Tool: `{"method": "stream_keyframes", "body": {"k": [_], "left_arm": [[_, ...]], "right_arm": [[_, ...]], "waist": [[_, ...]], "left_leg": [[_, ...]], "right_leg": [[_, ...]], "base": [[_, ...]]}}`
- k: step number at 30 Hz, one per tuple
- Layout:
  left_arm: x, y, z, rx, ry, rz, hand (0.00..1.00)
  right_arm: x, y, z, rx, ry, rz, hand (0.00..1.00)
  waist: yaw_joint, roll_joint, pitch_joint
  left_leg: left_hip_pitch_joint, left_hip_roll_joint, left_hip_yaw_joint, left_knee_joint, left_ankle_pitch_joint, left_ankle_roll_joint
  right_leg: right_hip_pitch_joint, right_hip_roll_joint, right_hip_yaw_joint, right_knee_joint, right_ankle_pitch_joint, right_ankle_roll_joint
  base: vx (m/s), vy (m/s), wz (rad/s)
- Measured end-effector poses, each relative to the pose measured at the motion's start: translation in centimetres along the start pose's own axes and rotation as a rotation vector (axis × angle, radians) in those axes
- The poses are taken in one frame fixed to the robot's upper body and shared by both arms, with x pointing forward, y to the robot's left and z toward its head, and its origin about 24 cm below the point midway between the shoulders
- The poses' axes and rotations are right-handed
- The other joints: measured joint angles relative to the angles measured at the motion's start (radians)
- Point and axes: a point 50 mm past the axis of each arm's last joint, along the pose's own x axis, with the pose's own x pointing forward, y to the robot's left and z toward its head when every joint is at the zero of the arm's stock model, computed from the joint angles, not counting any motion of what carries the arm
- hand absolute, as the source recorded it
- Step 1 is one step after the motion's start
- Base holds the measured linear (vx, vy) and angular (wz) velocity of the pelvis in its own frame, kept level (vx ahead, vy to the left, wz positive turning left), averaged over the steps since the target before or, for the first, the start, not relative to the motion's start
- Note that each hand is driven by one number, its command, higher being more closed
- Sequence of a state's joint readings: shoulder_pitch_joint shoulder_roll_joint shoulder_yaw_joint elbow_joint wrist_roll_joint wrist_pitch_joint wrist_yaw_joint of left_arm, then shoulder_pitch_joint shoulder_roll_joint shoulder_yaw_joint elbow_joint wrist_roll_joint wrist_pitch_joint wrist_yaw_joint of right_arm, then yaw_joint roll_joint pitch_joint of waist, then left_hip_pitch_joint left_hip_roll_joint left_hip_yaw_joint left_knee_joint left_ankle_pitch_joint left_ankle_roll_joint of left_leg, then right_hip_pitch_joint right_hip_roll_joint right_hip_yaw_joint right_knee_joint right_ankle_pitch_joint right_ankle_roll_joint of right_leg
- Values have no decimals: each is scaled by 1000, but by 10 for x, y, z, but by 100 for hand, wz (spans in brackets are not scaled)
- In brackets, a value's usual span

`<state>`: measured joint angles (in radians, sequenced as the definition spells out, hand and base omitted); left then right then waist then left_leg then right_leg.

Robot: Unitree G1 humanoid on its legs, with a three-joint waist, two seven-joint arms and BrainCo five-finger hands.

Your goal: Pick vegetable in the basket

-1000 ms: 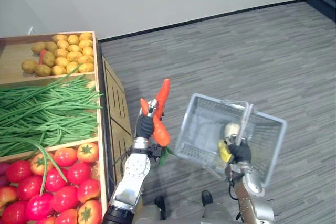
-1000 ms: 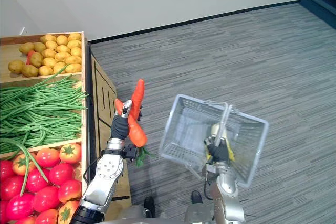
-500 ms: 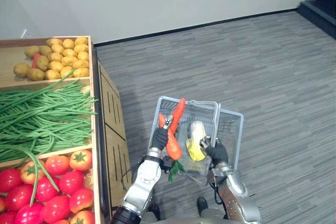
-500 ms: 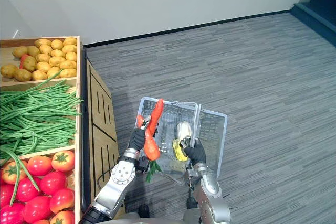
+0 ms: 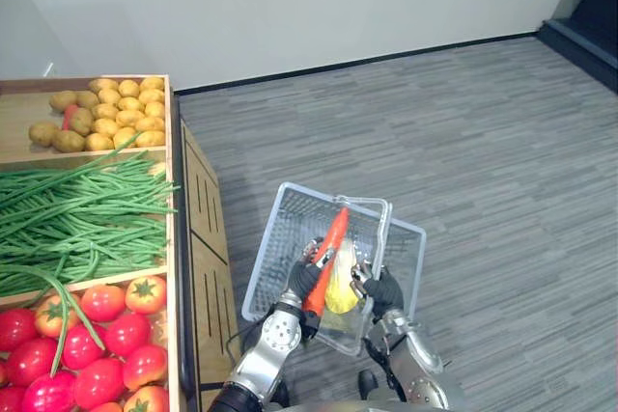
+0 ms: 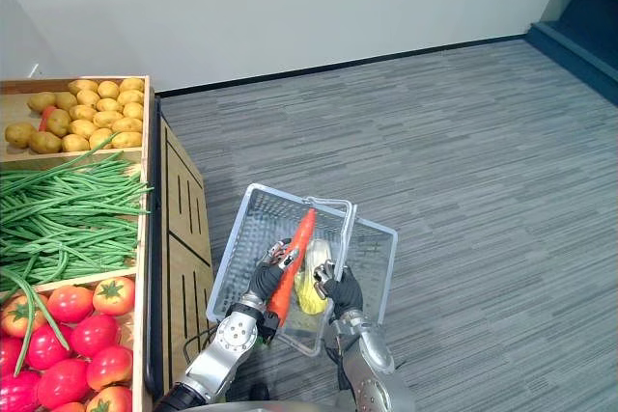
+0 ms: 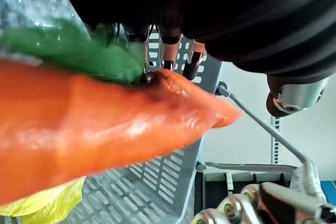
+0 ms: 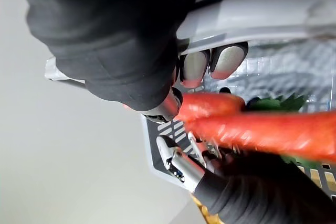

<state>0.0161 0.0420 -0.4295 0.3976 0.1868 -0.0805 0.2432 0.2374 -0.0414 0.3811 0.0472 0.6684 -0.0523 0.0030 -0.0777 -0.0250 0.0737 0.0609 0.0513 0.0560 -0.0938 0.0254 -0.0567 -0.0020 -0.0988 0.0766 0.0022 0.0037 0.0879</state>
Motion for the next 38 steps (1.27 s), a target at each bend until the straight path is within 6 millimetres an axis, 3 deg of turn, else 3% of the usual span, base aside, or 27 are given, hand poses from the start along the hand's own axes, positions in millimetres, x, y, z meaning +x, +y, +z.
{"method": "stream_keyframes", "body": {"k": [8, 13, 17, 23, 26, 31, 38], "left_arm": [[3, 1, 3, 56, -19, 0, 0], [7, 5, 29, 90, -135, 14, 0], [5, 9, 53, 82, -248, 35, 0], [-7, 27, 65, -13, -319, 116, 0], [-15, 46, 54, -94, -281, 199, 0], [-34, 77, 16, -195, -142, 310, 0], [-55, 101, -29, -250, 23, 377, 0]], "right_arm": [[-1, 2, -3, -18, 15, 11, 100], [-2, -8, 2, -137, 7, -32, 100], [-7, -23, 8, -239, -16, -121, 100], [-18, -57, 25, -325, -67, -309, 100], [-28, -77, 37, -361, -102, -410, 100], [-46, -108, 49, -438, -106, -562, 100], [-62, -138, 37, -495, 7, -669, 100]], "waist": [[0, -4, -27], [-1, -4, -27], [2, 3, -27], [3, 16, -28], [4, 26, -33], [6, 27, -35], [15, 26, -34]], "left_leg": [[5, 0, -4, 1, 2, 2], [1, -1, -15, 0, 1, 2], [-1, -1, -20, 0, 1, 2], [-6, -1, -27, 0, 2, 2], [-9, -3, -30, 0, 2, 1], [4, -4, -45, 0, 2, 1], [-1, -5, -59, 0, 5, -3]], "right_leg": [[14, -2, -16, -11, 0, 0], [15, -2, -22, -11, 0, 0], [15, -2, -25, -12, 0, 0], [17, -2, -34, -17, 0, 0], [19, 1, -46, -18, -2, 2], [43, -1, -62, -24, -5, 4], [49, -2, -88, -23, -10, 5]], "base": [[3, -3, 3], [-11, -4, 3], [-15, -6, 3], [-6, -7, 3], [-7, -21, 8], [-8, -5, 8], [-33, -7, 11]]}}
